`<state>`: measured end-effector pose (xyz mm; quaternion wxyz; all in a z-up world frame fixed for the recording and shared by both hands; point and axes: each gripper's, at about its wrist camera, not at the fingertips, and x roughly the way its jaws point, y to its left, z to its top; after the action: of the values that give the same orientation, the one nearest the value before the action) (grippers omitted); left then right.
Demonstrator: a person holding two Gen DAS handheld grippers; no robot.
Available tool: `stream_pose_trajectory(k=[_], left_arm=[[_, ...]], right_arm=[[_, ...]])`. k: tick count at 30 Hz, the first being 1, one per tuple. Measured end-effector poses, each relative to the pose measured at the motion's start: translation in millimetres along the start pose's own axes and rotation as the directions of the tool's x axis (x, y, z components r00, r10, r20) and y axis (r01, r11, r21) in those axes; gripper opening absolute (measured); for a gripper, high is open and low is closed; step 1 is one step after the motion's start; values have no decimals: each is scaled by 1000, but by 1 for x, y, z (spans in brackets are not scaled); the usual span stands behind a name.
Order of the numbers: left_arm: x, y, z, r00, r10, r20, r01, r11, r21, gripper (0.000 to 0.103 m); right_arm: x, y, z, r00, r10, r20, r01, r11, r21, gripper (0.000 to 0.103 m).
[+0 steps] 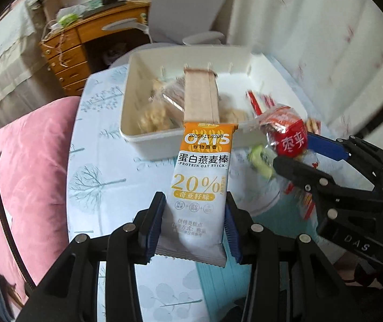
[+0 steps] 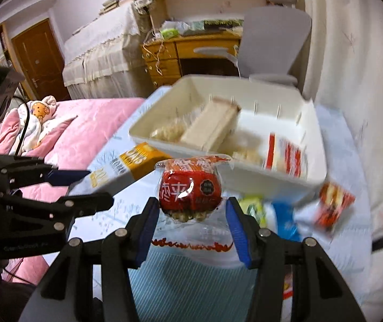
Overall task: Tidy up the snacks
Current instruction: 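Carry both snacks over the white tray and release them inside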
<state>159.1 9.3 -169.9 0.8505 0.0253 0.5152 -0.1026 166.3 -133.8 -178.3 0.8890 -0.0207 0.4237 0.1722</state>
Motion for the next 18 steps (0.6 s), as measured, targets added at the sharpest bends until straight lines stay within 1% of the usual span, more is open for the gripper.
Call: stream_pose_trajectory(k=[1, 4, 9, 14, 16, 18], left_arm=[[-3, 0, 5, 1000, 2, 9, -2, 1000, -12, 41], [-12, 1, 26, 999, 27, 47, -25, 998, -55, 41], [-16, 1, 60, 994, 45, 97, -33, 991, -127, 41], [-4, 0, 94, 987, 83, 136, -59, 984, -170, 41], [4, 1, 110, 987, 69, 142, -40, 979, -198, 41], [15, 1, 126, 990, 21, 140, 12, 974, -227, 41]], right_arm=[[-5, -2, 1, 1000, 5, 10, -5, 1000, -2, 52], [-9, -18, 23, 998, 29, 53, -29, 1000, -8, 52], [-4, -39, 49, 994, 69, 91, -67, 998, -15, 52], [10, -60, 62, 991, 94, 90, -94, 996, -7, 52], [18, -70, 65, 991, 106, 77, -106, 994, 3, 53], [29, -81, 70, 991, 122, 57, -124, 992, 17, 53]])
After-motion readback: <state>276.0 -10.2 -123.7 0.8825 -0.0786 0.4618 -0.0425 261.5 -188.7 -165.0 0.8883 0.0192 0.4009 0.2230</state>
